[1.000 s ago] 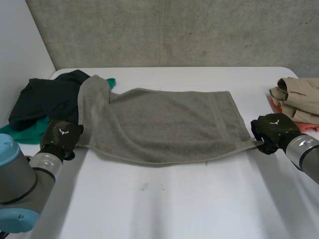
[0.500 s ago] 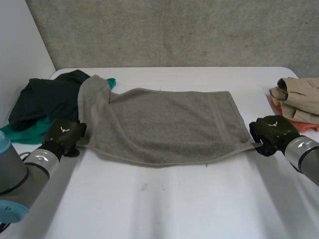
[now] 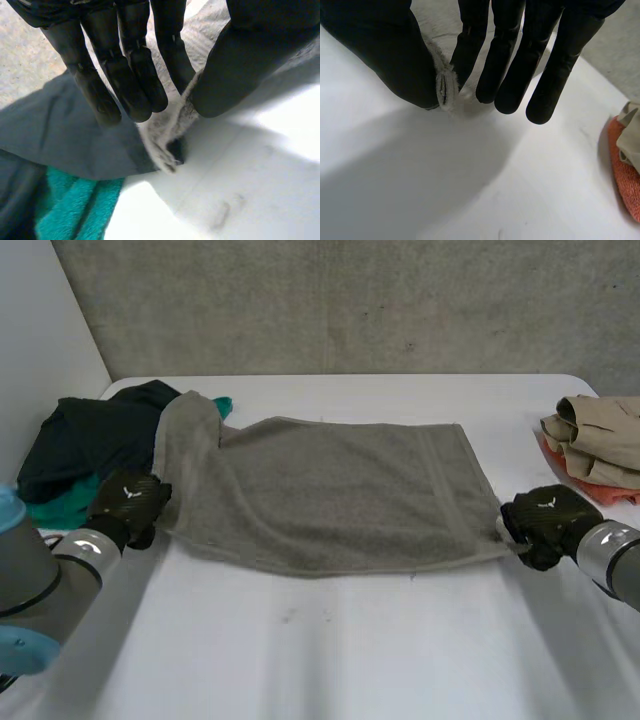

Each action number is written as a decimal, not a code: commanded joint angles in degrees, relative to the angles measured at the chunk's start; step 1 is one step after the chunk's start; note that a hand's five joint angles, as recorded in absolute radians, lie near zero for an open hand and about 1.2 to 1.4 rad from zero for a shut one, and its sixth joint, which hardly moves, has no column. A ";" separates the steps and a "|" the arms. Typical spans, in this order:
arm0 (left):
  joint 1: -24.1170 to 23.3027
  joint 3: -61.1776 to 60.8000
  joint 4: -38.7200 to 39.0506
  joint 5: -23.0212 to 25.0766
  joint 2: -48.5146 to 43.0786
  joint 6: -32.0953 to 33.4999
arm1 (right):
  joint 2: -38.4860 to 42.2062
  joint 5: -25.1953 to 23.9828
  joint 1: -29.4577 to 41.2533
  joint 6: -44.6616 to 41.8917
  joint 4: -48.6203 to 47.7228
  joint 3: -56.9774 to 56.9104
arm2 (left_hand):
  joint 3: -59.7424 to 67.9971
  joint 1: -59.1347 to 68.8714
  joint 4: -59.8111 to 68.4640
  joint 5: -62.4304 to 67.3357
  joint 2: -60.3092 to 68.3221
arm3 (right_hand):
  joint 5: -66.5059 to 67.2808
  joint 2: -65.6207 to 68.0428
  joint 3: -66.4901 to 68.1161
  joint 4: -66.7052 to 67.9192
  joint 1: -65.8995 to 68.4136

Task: Fold the laundry.

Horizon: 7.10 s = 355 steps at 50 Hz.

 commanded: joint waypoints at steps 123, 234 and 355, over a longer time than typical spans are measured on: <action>-19.75 -0.62 3.23 -21.92 14.99 -15.32 | 1.62 5.64 -19.29 -10.91 -9.48 -2.66 | -57.49 -55.48 -57.93 -55.03 -57.76 | 13.67 12.29 12.17 11.85 22.66; -34.07 6.05 -8.99 -24.03 0.92 -14.19 | 5.04 -1.92 15.24 11.58 -10.89 0.15 | 11.80 13.80 11.35 14.25 11.53 | -14.88 -16.25 -16.37 -16.70 -5.89; -40.40 38.39 -26.55 -24.73 -12.95 -25.78 | 3.89 12.92 23.76 32.76 4.67 -20.23 | -47.56 -45.56 -48.01 -45.11 -47.83 | -56.33 -57.71 -57.83 -58.15 -47.34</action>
